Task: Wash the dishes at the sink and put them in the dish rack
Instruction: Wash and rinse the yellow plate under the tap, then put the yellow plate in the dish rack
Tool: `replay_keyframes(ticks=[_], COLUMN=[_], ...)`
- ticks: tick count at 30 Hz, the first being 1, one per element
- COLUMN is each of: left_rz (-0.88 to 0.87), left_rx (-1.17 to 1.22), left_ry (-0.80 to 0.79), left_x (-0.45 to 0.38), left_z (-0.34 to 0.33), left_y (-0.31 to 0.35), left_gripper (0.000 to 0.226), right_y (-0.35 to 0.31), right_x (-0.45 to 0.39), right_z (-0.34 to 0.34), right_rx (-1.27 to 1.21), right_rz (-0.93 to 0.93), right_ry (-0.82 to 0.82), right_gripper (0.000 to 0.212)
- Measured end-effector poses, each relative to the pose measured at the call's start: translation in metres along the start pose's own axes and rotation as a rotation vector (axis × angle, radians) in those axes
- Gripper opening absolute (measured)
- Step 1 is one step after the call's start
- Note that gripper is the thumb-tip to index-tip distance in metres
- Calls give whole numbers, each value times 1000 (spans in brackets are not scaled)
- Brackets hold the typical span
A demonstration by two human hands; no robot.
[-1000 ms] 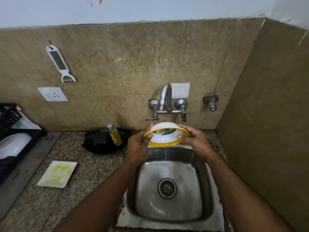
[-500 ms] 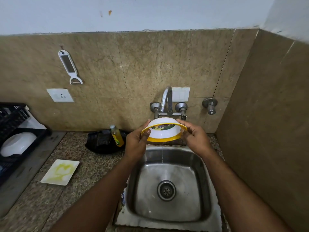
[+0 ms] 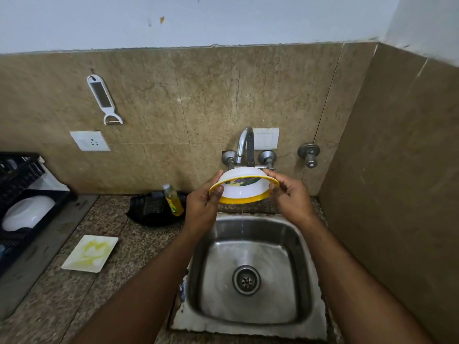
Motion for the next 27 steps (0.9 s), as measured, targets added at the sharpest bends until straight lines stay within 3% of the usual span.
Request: replay_keyframes(ticks=[8, 10, 13, 16, 20, 23, 25, 27], left_rz=[85, 219, 568, 792, 873, 922, 972, 999], left_rx=[-46, -154, -222, -24, 79, 124, 301, 503], left_ry=[-33, -87, -246, -199, -158, -172, -80, 90], left_x=[20, 34, 68, 85, 84, 92, 93, 87], left_z=[-1, -2, -7, -6, -2, -2, 0, 6], left_y=[-22, -43, -81, -91, -86, -82, -79, -73], left_gripper=[39, 37, 42, 47, 29, 50, 61, 57], right_y=[19, 37, 55, 49, 49, 52, 44, 36], right_x=[10, 16, 30, 36, 34, 41, 46, 47], right_z=[-8, -18, -29, -30, -36, -40, -41, -44], right_rx=[130, 218, 307, 339, 425, 496, 449, 395], right_rz=[-20, -43, -101, -92, -42, -39, 13, 71], right_ry=[6, -11, -34, 0, 33, 50, 83, 89], right_gripper=[38, 37, 37, 40, 43, 43, 46, 55])
Point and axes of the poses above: each hand's wrist, its own x-axis away from the middle knuckle, its own z-axis out of the back of the hand, y = z × x, the point moved 7 cm from there along -x, towards the middle knuckle, and after that the axes turned 12 degrees about -z, right-handed, at the moved point
